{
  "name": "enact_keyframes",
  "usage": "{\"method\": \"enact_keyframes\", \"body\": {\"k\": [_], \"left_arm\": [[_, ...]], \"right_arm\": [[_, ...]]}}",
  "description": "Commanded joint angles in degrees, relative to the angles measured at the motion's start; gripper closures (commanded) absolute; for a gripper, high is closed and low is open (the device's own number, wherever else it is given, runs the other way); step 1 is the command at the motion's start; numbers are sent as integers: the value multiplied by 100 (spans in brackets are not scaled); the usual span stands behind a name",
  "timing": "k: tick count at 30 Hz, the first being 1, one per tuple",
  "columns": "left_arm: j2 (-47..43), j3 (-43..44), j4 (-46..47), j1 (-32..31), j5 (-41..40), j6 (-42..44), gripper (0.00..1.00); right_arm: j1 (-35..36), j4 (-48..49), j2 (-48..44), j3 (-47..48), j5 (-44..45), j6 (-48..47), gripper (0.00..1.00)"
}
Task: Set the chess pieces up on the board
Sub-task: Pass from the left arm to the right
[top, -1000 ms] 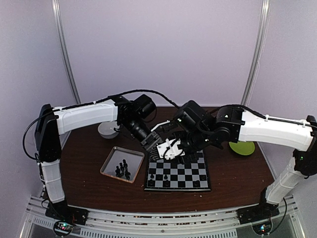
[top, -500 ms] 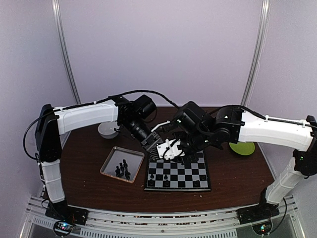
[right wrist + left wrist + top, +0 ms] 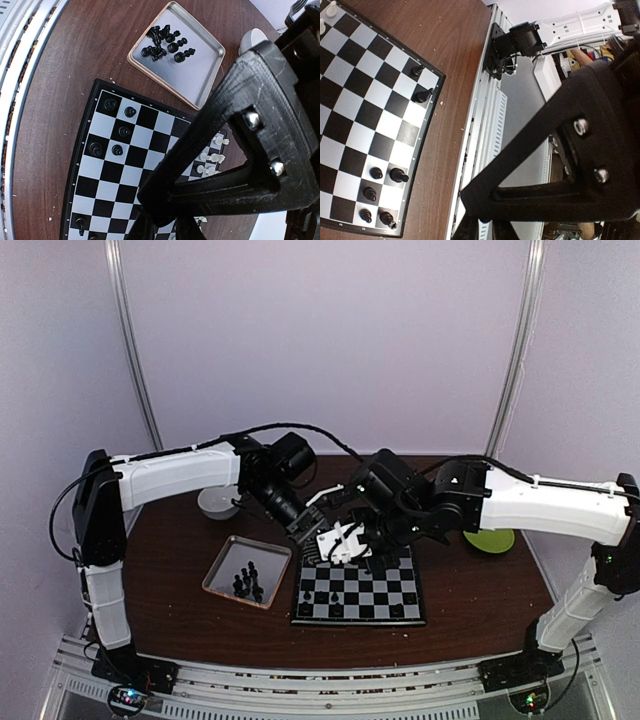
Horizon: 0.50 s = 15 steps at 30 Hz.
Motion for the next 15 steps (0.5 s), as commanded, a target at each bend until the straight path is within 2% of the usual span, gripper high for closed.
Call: {"method": "enact_keyframes", "body": {"k": [1, 9, 12, 15], "left_arm": [[-79, 142, 244, 129, -134, 23, 86], [-697, -458, 541, 375, -666, -155, 74], [-1137, -888, 1134, 452, -1083, -365, 73], [-1789, -1501, 2179, 457, -1810, -585, 72]], "right_arm": [[0, 168, 78, -136, 160, 254, 92], [-543, 166, 26, -91, -499, 939, 92], [-803, 126, 20, -25, -941, 1209, 92], [-1104, 34, 56, 73, -1622, 1566, 91]]}}
